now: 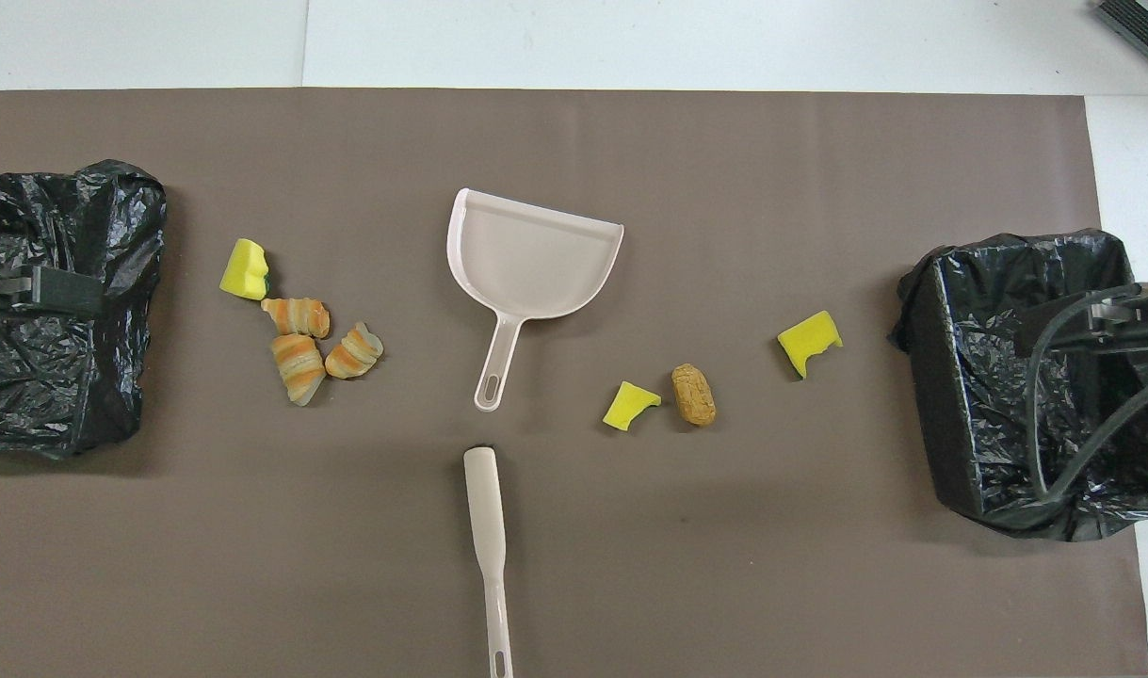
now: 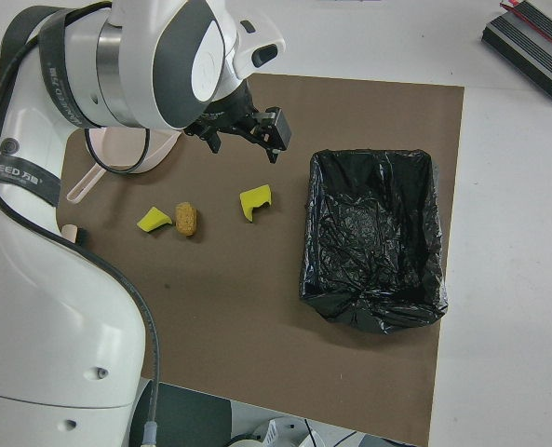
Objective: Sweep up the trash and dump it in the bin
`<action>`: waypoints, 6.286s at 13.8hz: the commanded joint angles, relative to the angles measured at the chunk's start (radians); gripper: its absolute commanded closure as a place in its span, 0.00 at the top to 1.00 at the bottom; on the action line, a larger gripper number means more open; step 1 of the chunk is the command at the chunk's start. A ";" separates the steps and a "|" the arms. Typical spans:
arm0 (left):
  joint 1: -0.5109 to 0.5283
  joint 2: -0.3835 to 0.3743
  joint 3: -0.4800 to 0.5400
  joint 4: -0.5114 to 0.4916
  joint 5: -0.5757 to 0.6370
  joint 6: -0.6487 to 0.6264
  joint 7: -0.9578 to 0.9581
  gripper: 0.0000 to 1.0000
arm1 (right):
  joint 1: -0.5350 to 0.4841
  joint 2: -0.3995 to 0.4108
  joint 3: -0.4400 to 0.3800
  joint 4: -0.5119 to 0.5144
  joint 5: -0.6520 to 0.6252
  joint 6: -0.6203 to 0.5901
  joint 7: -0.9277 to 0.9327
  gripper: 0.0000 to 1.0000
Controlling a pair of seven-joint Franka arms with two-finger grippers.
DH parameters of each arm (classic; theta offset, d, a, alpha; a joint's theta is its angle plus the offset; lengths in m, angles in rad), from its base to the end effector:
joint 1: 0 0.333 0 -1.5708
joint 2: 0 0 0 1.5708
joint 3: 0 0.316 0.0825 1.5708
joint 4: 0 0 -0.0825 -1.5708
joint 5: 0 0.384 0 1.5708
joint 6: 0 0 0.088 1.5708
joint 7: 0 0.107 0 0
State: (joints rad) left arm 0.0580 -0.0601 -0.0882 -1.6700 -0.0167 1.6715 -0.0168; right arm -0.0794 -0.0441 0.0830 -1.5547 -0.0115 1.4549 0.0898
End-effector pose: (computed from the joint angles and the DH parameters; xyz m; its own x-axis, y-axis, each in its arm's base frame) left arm 0.5444 -0.0195 0.6193 0.9981 -0.0118 0.0611 -0.0126 -0.9998 0.0124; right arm 0.5288 0.0017 0.6460 0.9947 -0.0877 -0.0542 -0.0867 -0.9960 0.0201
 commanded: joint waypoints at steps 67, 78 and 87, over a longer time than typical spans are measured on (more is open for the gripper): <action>-0.579 -0.193 -0.013 -0.665 -0.103 0.145 -0.307 0.00 | 0.136 0.171 0.095 -0.159 0.071 0.335 0.139 1.00; -0.040 0.081 -0.015 -0.320 0.240 0.226 0.190 0.00 | 0.481 0.352 0.092 -0.150 -0.039 0.709 0.843 1.00; -0.007 0.321 -0.016 -0.135 0.416 0.281 0.213 0.00 | 0.698 0.555 0.092 -0.059 -0.369 0.788 1.265 0.98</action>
State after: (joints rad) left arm 0.0574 0.2624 -0.0973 -1.7972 0.3760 1.9508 0.1916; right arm 0.6115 0.4857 0.1761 -1.6356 -0.3293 2.2256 1.3335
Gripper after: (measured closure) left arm 0.744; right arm 0.000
